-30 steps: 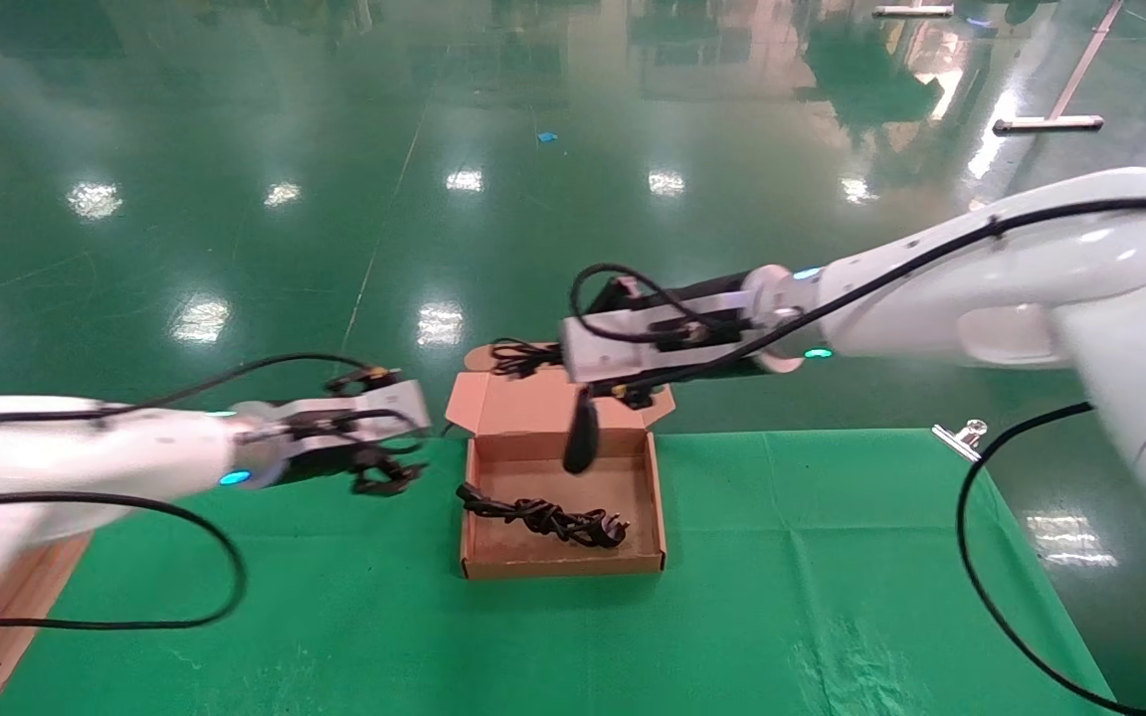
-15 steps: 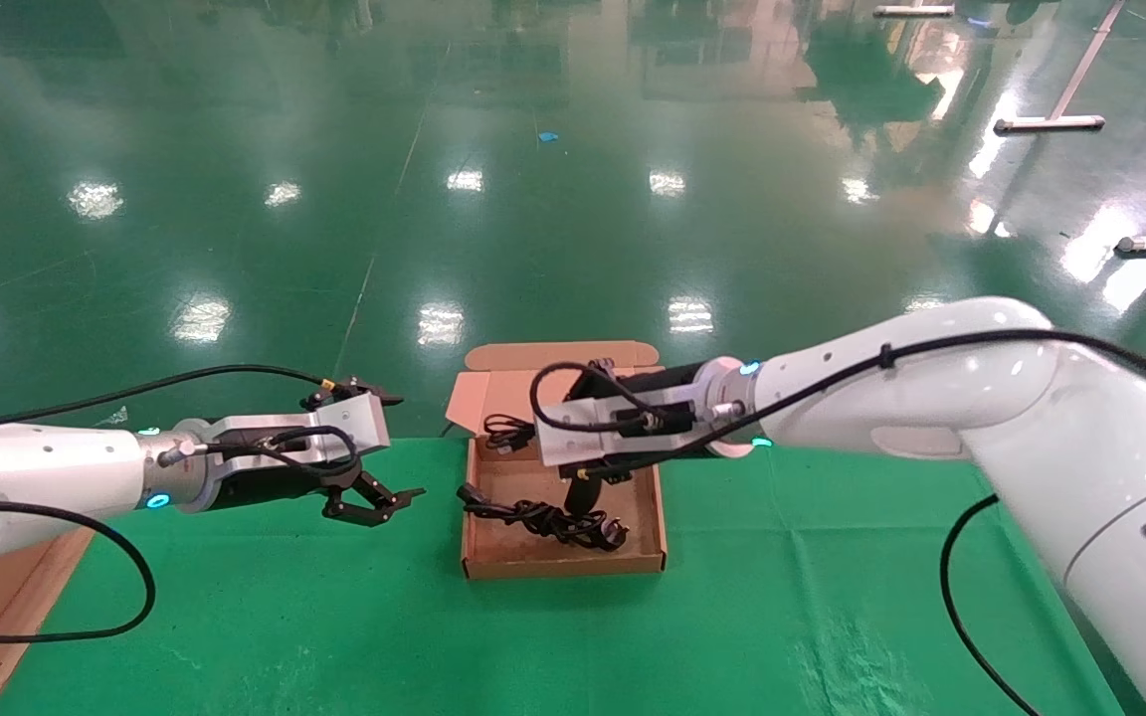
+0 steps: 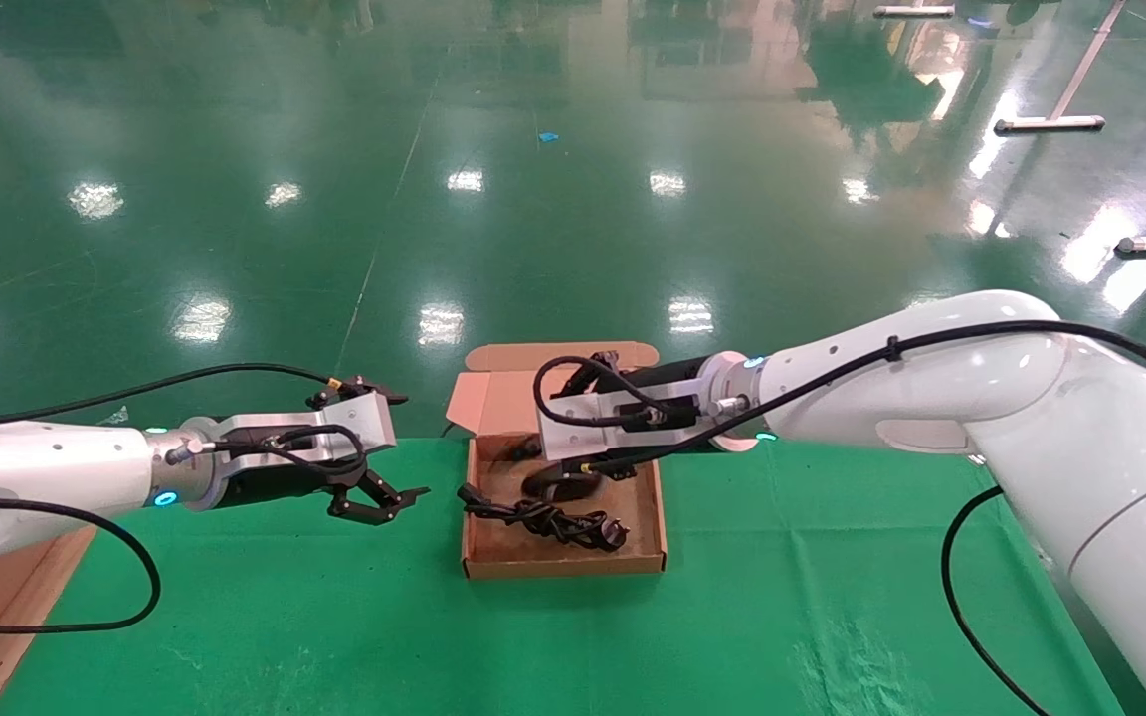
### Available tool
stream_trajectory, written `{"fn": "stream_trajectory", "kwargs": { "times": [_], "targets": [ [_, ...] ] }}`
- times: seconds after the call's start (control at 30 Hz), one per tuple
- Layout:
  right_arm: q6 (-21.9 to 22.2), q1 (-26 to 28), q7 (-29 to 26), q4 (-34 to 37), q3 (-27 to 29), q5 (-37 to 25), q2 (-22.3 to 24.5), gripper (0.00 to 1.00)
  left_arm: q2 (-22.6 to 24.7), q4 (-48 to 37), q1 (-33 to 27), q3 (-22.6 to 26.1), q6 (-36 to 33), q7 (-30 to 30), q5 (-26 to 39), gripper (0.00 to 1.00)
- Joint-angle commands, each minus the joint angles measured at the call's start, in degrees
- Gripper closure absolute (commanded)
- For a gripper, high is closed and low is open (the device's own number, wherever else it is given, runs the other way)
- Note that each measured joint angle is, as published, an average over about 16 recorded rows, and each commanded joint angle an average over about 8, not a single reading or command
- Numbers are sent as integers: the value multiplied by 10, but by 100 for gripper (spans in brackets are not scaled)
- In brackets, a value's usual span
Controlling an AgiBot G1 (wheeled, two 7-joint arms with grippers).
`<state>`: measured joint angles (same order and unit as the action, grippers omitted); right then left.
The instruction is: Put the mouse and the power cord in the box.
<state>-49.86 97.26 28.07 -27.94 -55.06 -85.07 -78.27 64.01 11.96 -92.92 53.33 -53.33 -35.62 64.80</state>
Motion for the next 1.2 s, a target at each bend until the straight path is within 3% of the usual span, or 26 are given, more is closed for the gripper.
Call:
{"fn": "stream_trajectory", "kwargs": {
  "times": [0.03,1.2],
  "targets": [
    [-1,3,2,2,1,-2,-1,0,1,-1,-1,2,2,-1,2,0],
    [-197,-194,-212,-249,215,236,236,0,-157,334,170,-201,-174,251,-123,0]
  ]
}}
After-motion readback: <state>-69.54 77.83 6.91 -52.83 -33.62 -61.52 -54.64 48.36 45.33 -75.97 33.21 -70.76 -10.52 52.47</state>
